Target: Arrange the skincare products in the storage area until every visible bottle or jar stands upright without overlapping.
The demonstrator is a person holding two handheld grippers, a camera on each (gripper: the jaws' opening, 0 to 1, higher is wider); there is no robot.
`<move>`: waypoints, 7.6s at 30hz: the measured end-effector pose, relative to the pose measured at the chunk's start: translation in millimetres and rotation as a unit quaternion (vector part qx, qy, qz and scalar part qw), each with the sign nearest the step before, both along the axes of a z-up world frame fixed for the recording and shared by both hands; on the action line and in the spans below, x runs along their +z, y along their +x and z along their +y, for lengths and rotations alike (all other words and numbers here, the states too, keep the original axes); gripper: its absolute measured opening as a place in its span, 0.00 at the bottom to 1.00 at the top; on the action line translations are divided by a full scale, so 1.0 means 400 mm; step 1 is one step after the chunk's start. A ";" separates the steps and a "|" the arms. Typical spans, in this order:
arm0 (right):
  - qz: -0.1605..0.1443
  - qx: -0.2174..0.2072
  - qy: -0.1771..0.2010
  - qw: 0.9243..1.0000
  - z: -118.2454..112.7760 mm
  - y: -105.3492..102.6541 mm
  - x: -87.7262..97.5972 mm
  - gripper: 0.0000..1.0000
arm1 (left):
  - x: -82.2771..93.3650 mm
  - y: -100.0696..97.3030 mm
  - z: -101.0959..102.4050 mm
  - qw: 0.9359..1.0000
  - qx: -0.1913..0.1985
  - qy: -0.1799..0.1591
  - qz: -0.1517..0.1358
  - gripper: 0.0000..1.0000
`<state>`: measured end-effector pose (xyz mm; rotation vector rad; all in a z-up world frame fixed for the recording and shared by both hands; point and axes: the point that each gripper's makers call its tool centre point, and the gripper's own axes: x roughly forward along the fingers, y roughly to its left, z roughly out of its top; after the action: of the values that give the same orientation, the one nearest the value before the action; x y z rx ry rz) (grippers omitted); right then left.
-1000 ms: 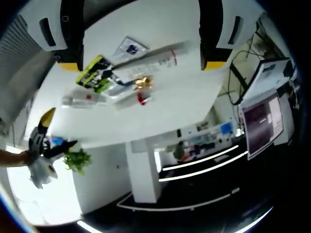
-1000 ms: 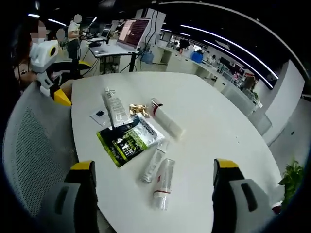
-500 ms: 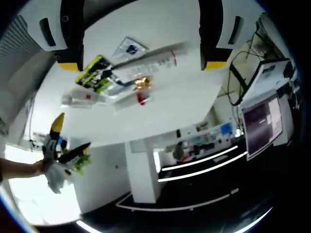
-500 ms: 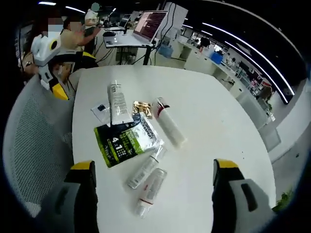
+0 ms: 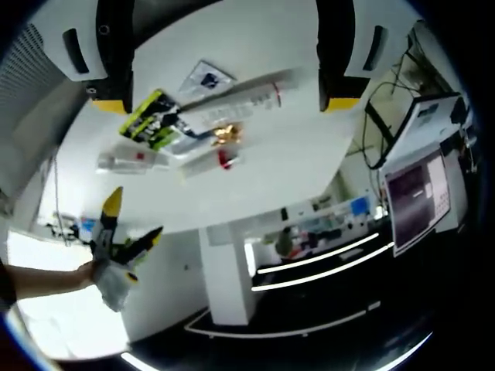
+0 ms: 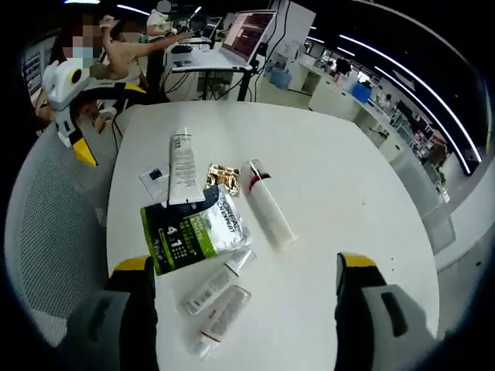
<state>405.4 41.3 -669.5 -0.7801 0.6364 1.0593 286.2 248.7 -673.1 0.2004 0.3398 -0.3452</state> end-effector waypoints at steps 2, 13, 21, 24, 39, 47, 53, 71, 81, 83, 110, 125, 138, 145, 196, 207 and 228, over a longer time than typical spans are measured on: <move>0.003 0.004 -0.004 1.000 0.006 0.011 -0.005 0.93 | -0.002 -0.001 0.000 1.000 0.000 0.001 0.002 0.97; 0.022 0.019 -0.017 0.999 0.037 0.062 -0.029 0.87 | -0.009 0.000 0.001 1.000 0.001 0.003 0.008 0.97; 0.033 0.041 -0.038 0.998 0.064 0.098 -0.054 0.83 | -0.010 0.001 0.002 1.000 0.003 0.004 0.010 0.97; 0.038 0.047 -0.044 0.997 0.076 0.107 -0.061 0.79 | -0.010 0.001 0.001 1.000 0.002 0.004 0.011 0.97; 0.075 0.073 -0.080 0.991 0.126 0.151 -0.126 0.61 | -0.010 0.000 0.001 1.000 0.002 0.004 0.011 0.97; 0.079 0.082 -0.098 0.989 0.148 0.181 -0.163 0.59 | -0.009 -0.001 -0.001 1.000 0.003 0.004 0.012 0.97; 0.090 0.091 -0.116 0.985 0.168 0.206 -0.186 0.55 | -0.010 -0.001 -0.001 1.000 0.003 0.005 0.013 0.97; 0.104 0.142 -0.193 0.965 0.189 0.248 -0.279 0.47 | -0.007 -0.001 -0.002 1.000 0.004 -0.003 0.013 0.97; 0.122 0.155 -0.215 0.956 0.190 0.258 -0.300 0.46 | -0.009 0.001 0.001 1.000 0.009 0.000 0.015 0.97; 0.131 0.157 -0.218 0.954 0.189 0.256 -0.302 0.45 | -0.010 0.002 0.002 1.000 0.009 0.000 0.016 0.97; 0.136 0.177 -0.243 0.944 0.192 0.246 -0.302 0.36 | -0.025 -0.003 0.002 1.000 0.000 0.007 0.031 0.94; 0.145 0.144 -0.252 0.946 0.192 0.260 -0.302 0.27 | -0.029 -0.002 0.007 0.999 0.006 0.008 0.034 0.97; 0.234 0.067 -0.176 0.954 0.195 0.264 -0.294 0.26 | -0.038 -0.004 0.008 0.999 0.006 0.016 0.042 0.97; 0.266 -0.004 -0.149 0.952 0.201 0.262 -0.293 0.26 | -0.030 0.003 0.022 0.999 0.024 -0.003 0.040 0.97; 0.190 -0.160 0.203 0.947 0.200 0.102 -0.068 0.26 | 0.054 0.069 -0.017 0.987 -0.051 -0.143 0.058 0.84; 0.191 -0.152 0.224 0.944 0.161 0.057 -0.053 0.26 | 0.076 0.099 -0.108 0.976 -0.127 -0.166 0.067 0.71; 0.208 -0.133 0.266 0.932 0.170 -0.066 -0.046 0.26 | 0.106 0.190 -0.254 0.938 -0.225 -0.246 0.095 0.66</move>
<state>379.1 109.4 -687.8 0.0121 0.7411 1.0816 362.3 147.0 -630.6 -0.2575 0.3860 -0.8934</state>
